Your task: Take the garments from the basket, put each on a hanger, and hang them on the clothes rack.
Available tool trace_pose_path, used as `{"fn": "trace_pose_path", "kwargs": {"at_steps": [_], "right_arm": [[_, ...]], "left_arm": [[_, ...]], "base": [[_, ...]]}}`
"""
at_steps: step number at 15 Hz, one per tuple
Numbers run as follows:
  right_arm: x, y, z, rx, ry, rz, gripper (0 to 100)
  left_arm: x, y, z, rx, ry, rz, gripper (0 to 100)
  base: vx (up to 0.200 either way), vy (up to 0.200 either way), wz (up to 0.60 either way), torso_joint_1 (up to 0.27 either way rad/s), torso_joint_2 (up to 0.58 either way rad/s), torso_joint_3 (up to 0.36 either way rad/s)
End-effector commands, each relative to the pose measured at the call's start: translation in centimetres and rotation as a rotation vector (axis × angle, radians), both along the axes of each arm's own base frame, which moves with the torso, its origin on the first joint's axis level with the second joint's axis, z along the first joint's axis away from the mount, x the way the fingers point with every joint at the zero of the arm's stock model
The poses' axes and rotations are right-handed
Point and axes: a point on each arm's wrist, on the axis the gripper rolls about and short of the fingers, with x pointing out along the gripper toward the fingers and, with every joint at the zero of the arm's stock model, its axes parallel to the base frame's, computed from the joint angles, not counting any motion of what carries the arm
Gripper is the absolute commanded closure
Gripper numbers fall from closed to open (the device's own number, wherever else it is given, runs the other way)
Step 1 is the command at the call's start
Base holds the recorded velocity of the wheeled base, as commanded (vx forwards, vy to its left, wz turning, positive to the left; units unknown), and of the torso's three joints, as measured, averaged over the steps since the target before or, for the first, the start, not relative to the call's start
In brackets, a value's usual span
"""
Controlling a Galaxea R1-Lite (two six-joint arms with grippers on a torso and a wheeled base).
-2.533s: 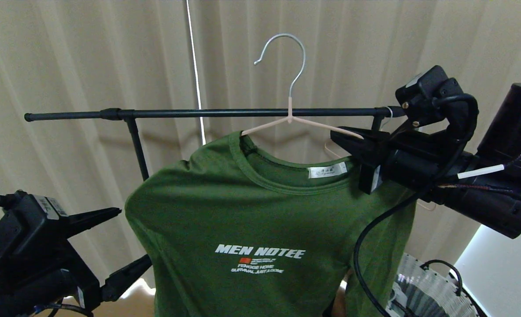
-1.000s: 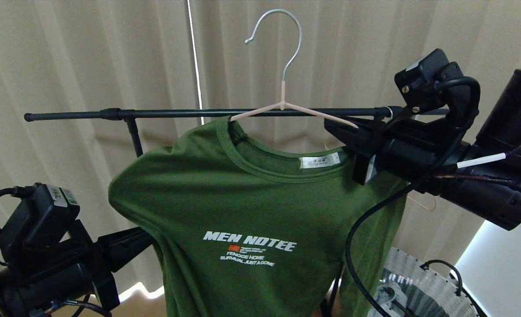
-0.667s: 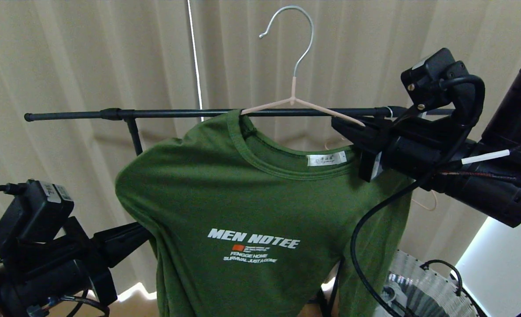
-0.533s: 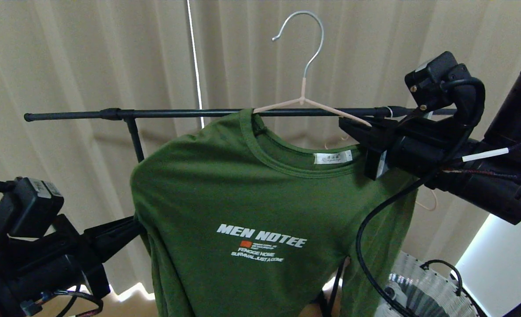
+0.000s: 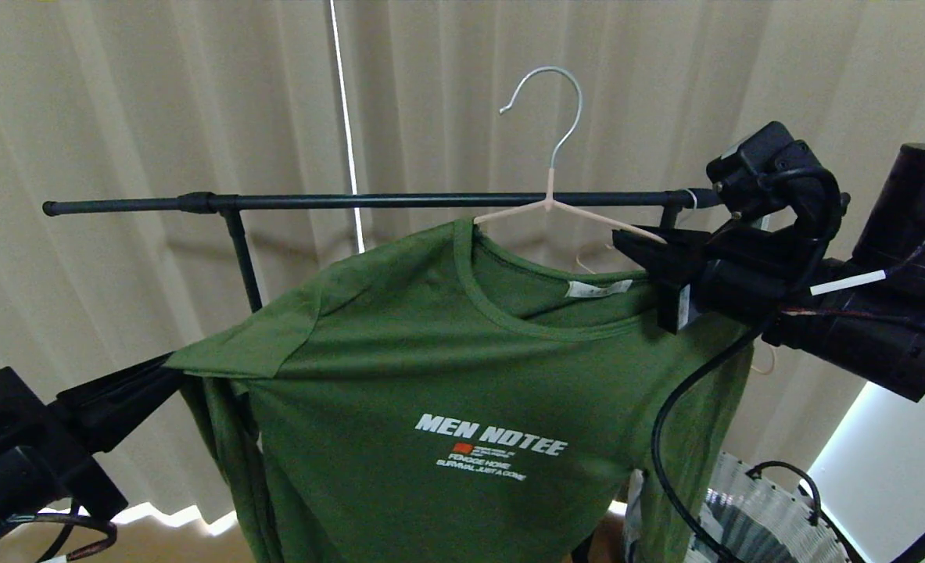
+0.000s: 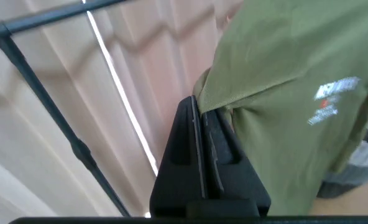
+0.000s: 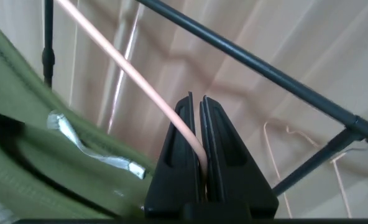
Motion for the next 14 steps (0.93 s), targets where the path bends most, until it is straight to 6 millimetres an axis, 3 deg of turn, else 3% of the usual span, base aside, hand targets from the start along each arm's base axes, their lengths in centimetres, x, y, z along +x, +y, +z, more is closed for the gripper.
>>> {"fn": "trace_pose_path", "kwargs": {"at_steps": [1, 4, 9, 10, 14], "right_arm": [[0.9, -0.3, 0.0, -0.001, -0.002, -0.027, 100], [1.7, -0.3, 1.1, 0.019, -0.032, -0.038, 100], [1.7, -0.3, 1.2, 0.015, -0.026, -0.051, 100], [1.6, -0.4, 1.2, 0.015, -0.026, -0.053, 100], [1.8, -1.1, 0.6, -0.022, 0.032, -0.123, 100]], "left_arm": [[-1.2, 0.2, 0.2, -0.006, -0.037, -0.006, 100], [-1.0, 0.1, -1.9, 0.051, 0.040, -0.003, 100], [-0.1, 0.0, -2.6, 0.117, 0.069, -0.002, 100], [-0.1, 0.0, -2.6, 0.115, 0.068, -0.002, 0], [-0.2, 0.1, -2.0, 0.104, 0.035, 0.003, 0]], "base": [[0.000, 0.000, 0.00, 0.000, 0.00, 0.000], [0.000, 0.000, 0.00, 0.000, 0.00, 0.000], [0.000, 0.000, 0.00, 0.000, 0.00, 0.000], [0.000, 0.000, 0.00, 0.000, 0.00, 0.000], [0.000, 0.000, 0.00, 0.000, 0.00, 0.000]]}}
